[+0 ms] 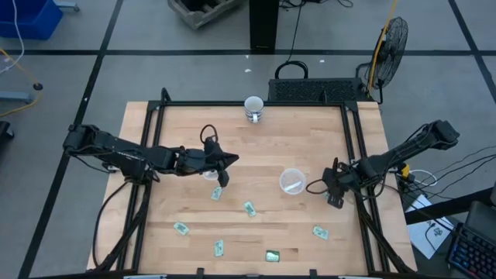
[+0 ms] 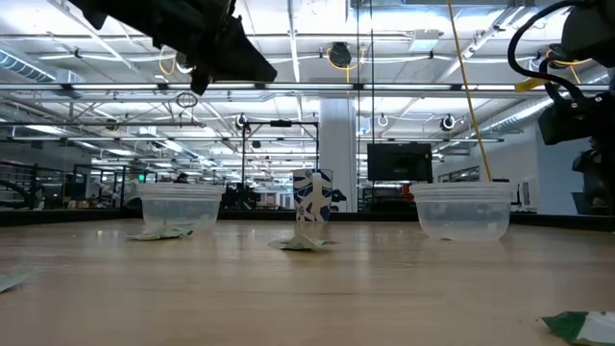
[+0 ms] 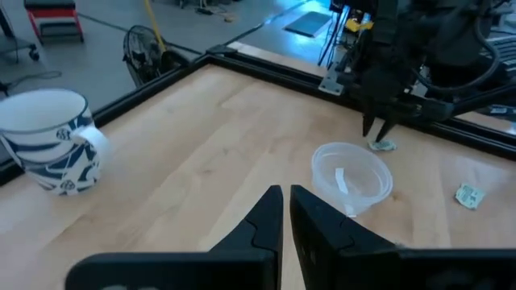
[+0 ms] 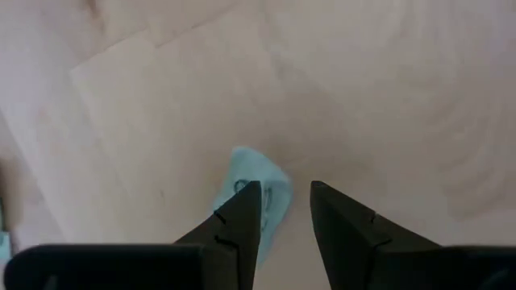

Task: Pick and place Stevia / Truvia into bins
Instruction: Put the light green stevia packet into the right transparent container

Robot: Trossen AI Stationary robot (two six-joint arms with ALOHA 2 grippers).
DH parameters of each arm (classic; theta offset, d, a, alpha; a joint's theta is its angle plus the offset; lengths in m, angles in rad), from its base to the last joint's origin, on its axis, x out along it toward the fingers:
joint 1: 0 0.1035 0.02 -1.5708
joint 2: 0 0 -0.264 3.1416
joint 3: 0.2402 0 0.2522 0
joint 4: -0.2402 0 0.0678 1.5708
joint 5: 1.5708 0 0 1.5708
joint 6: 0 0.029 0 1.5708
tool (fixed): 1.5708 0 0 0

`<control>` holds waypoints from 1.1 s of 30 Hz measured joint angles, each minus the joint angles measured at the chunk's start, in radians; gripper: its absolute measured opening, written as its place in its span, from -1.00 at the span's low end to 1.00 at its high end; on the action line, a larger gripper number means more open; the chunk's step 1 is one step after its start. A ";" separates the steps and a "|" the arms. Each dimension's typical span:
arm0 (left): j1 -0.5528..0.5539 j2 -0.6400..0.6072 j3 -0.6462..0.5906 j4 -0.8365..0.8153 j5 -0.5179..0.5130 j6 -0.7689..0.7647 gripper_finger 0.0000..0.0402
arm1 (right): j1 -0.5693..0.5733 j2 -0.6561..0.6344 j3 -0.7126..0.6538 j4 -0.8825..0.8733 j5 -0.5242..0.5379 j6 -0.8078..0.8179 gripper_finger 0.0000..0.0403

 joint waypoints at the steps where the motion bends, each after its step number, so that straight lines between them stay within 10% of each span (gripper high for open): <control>1: 0.000 0.000 0.000 0.005 0.000 0.011 -0.85 | 0.000 0.004 0.000 0.000 -0.006 -0.001 -0.48; 16: 0.006 0.000 0.000 0.077 0.000 0.108 -0.85 | -0.005 0.041 -0.179 0.181 0.022 0.045 -0.49; 33: 0.033 0.000 0.000 0.070 0.000 0.110 -0.85 | -0.004 -0.001 -0.178 0.380 0.110 0.081 -0.99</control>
